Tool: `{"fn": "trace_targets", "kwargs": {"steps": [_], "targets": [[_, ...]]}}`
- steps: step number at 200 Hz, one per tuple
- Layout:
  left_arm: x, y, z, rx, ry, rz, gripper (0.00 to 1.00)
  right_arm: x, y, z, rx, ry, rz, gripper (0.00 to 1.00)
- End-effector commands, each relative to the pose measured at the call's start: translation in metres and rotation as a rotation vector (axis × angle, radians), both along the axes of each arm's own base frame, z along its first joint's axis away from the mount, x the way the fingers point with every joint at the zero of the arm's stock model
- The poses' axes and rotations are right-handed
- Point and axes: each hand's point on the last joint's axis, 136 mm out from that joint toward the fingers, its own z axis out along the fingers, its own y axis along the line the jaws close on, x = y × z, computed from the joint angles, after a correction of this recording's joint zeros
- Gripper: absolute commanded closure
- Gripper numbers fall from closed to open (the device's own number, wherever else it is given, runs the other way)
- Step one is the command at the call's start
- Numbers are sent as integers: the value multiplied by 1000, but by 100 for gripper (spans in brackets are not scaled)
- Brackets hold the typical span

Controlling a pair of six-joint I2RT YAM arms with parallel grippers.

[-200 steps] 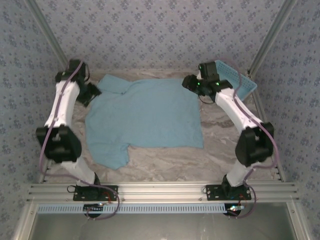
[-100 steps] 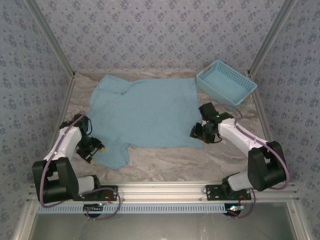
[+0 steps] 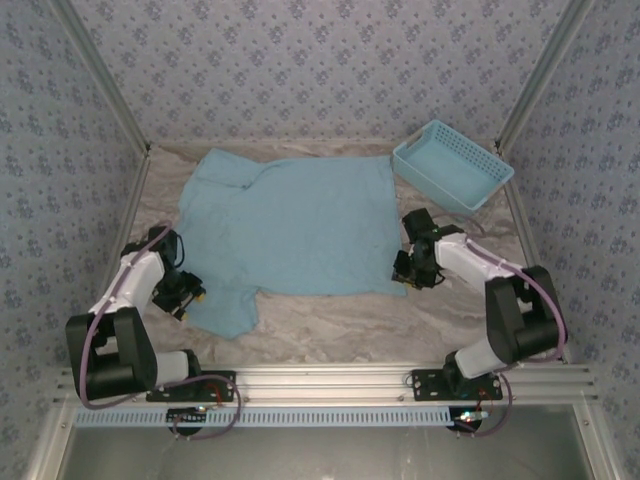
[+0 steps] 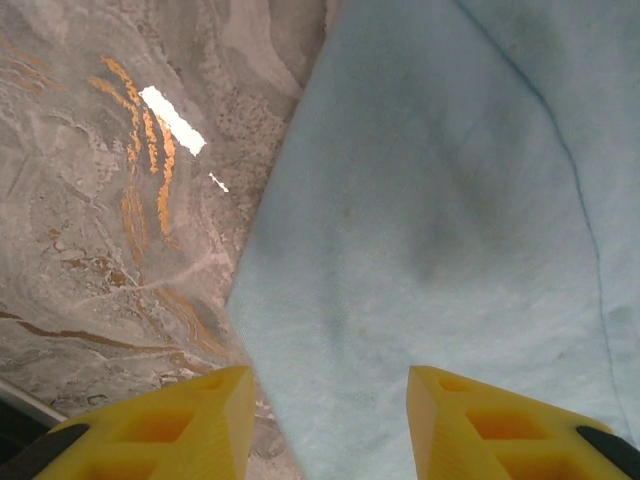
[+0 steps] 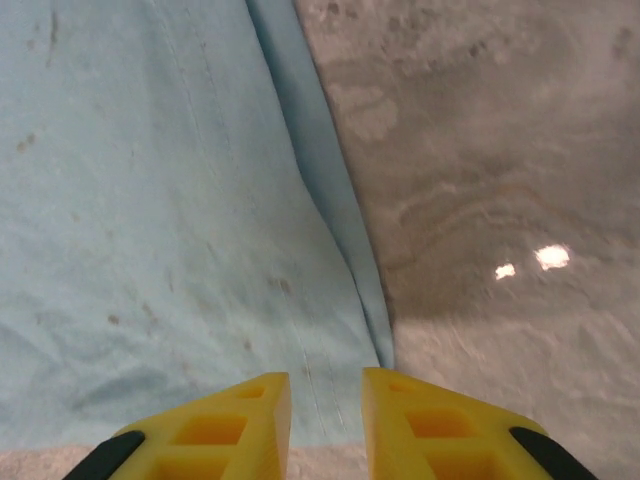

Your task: Fold and stack the t-shirts

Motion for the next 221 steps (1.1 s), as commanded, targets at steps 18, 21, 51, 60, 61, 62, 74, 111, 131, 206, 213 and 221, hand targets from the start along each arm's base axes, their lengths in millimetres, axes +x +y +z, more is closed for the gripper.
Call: {"fn": "trace_targets", "kwargs": {"steps": [18,21,51,60,61,62,74,111,131,206,213,221], "targets": [[0,5,-14,18,43,-23,60,5,-6,-18,-54,49,27,77],[1,5,-15,18,41,-22,61,6,-6,-18,-52,44,26,81],[15,5,-17,10,11,-15,88,23,-8,5,-79,-39,20,100],[19,6,-16,16,6,-17,96,26,-10,18,-87,-66,9,100],[19,6,-16,17,5,-18,96,25,-10,19,-88,-67,8,100],[20,7,-15,19,3,-18,97,26,-10,20,-86,-69,7,100],[26,10,-12,33,-9,-24,100,28,-12,36,-86,-95,-19,100],[51,13,-3,39,-57,-40,100,48,-17,60,-57,-126,-74,100],[64,12,-1,24,-61,-47,100,68,-19,53,-46,-120,-98,100],[96,15,-1,22,-69,-88,100,139,-23,20,-41,-60,-110,100],[95,15,1,22,-71,-91,100,140,-25,17,-52,-50,-111,100],[94,15,6,33,-77,-99,100,139,-29,15,-66,-44,-114,92]]}}
